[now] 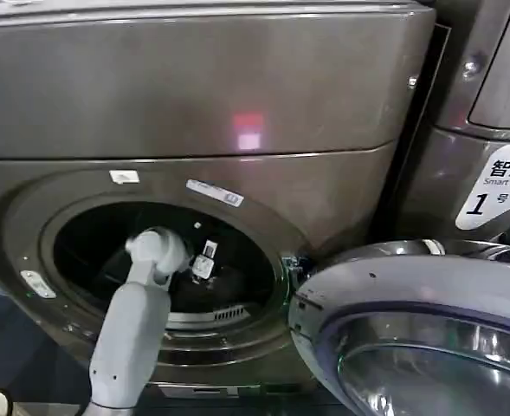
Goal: Grasp the clothes from the dryer.
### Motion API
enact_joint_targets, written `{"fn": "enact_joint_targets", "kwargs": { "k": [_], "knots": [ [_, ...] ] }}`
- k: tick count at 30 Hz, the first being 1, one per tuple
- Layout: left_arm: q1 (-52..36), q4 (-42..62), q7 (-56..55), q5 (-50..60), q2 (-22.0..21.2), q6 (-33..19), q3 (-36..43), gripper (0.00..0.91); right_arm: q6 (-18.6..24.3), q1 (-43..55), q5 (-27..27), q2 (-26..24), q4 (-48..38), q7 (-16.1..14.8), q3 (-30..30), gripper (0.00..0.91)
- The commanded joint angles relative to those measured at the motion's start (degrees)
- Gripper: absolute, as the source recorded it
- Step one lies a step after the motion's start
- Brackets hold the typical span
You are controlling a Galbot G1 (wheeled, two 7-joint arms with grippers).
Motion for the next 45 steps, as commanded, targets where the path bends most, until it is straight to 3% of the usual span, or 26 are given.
{"fn": "enact_joint_targets", "kwargs": {
  "k": [1,13,14,15,16,39,45],
  "knots": [
    [0.5,5.5,0.1,-1.0,-0.3,0.9,0.0,0.907,-0.1,0.0,0.0,0.0,0.0,0.0,-0.1,0.907],
    [-0.9,10.1,0.0,-3.2,-0.4,2.6,0.1,0.907,-0.1,0.0,-0.2,0.0,0.0,0.0,-0.4,0.907],
    [-1.1,10.6,0.1,-3.9,-0.4,2.6,0.1,0.375,-0.1,0.0,-0.2,0.0,0.1,0.0,-0.4,0.907],
    [-1.1,10.9,0.1,-4.1,-0.3,2.6,0.2,0.057,-0.1,0.0,-0.2,0.0,0.1,0.0,-0.3,0.907],
    [-1.2,11.4,0.1,-3.8,-0.3,2.5,0.2,0.0,-0.1,0.0,-0.2,0.0,0.1,0.0,-0.4,0.907],
    [-3.7,11.0,-4.5,-18.2,-0.6,9.9,-0.9,0.0,-0.1,0.0,-0.2,0.1,0.1,-0.1,-0.9,0.907],
    [-4.9,9.3,-19.0,-24.2,-1.6,15.6,-3.6,0.0,0.0,0.2,0.3,0.6,0.6,-0.9,-1.4,0.907]
  ]
}}
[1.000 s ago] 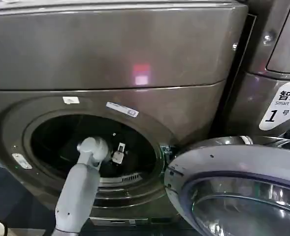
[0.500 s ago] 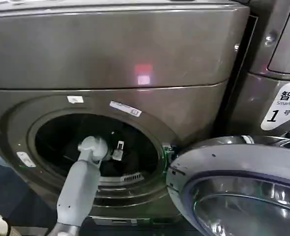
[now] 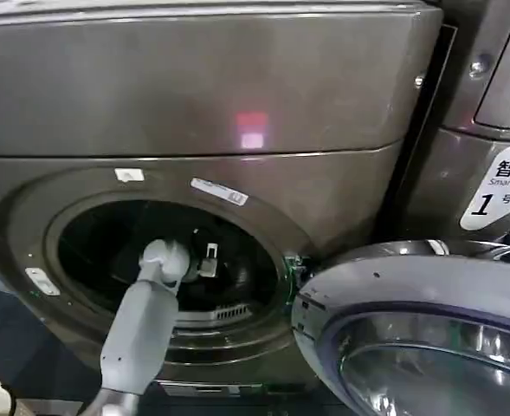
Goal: Grasp the clothes from the dryer.
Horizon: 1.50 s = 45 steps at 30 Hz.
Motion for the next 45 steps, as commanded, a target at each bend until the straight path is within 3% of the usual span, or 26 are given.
{"fn": "enact_joint_targets", "kwargs": {
  "k": [1,4,8,10,18,26,45],
  "knots": [
    [-1.1,-2.0,-20.0,-9.5,-0.8,7.8,-2.4,0.0,0.2,0.2,0.4,0.3,0.7,-0.5,-0.6,0.907],
    [-1.0,-2.5,-34.5,-11.9,-1.9,11.9,-2.6,0.0,0.2,0.4,0.5,0.4,1.3,-0.7,-0.7,0.907],
    [0.6,-4.9,-51.0,-20.3,-4.5,22.2,-2.8,0.0,-1.3,0.5,0.6,1.0,3.0,-0.7,-0.6,0.907],
    [2.0,-6.3,-58.6,-25.7,-5.6,24.9,-2.4,0.0,1.6,0.5,1.5,1.5,3.2,-0.9,-1.5,0.907],
    [4.8,-6.8,-81.9,-44.3,-10.5,26.7,-2.7,0.0,2.4,0.4,1.4,2.6,3.1,-1.1,-1.3,0.907],
    [6.4,-8.1,-84.6,-51.2,-11.7,27.9,-2.5,0.0,3.0,0.2,1.4,2.9,2.5,-1.4,-0.9,0.907],
    [6.0,-8.1,-82.7,-51.0,-9.6,28.2,-2.3,0.0,0.5,0.5,1.8,3.0,2.4,-1.4,0.8,0.907]
  ]
}}
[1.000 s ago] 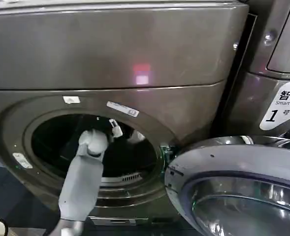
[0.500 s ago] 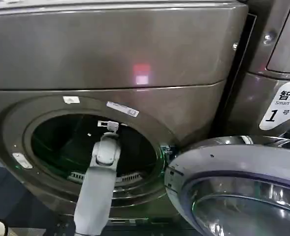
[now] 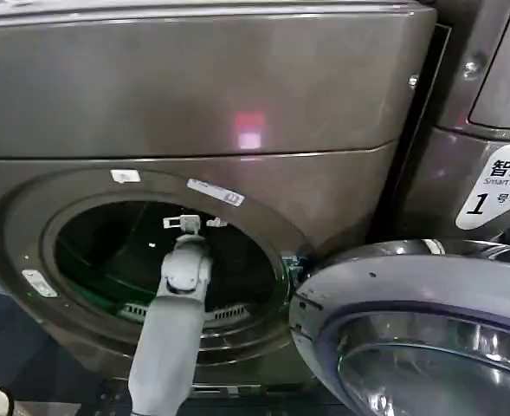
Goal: Grasp the clothes from the dryer.
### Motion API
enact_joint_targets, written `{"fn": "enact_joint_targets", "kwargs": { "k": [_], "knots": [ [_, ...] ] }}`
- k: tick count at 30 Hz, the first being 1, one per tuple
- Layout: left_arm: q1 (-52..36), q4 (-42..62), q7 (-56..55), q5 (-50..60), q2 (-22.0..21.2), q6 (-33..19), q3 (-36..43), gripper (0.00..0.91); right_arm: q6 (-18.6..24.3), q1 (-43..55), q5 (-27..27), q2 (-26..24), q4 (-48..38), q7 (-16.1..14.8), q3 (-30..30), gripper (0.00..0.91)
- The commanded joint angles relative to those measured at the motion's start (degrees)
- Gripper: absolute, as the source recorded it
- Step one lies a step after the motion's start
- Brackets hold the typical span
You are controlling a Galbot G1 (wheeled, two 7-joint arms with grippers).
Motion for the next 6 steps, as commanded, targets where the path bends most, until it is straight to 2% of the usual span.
{"fn": "enact_joint_targets", "kwargs": {
  "k": [1,6],
  "knots": [
    [0.2,-0.2,-0.7,-1.1,0.3,0.3,0.1,0.0,-1.0,-0.2,-0.2,-0.2,-0.2,0.3,0.8,0.907],
    [0.4,-0.6,-0.2,-0.5,0.2,0.4,0.4,0.0,-0.9,-0.1,-0.2,-0.1,0.1,0.1,0.9,0.907]
  ]
}}
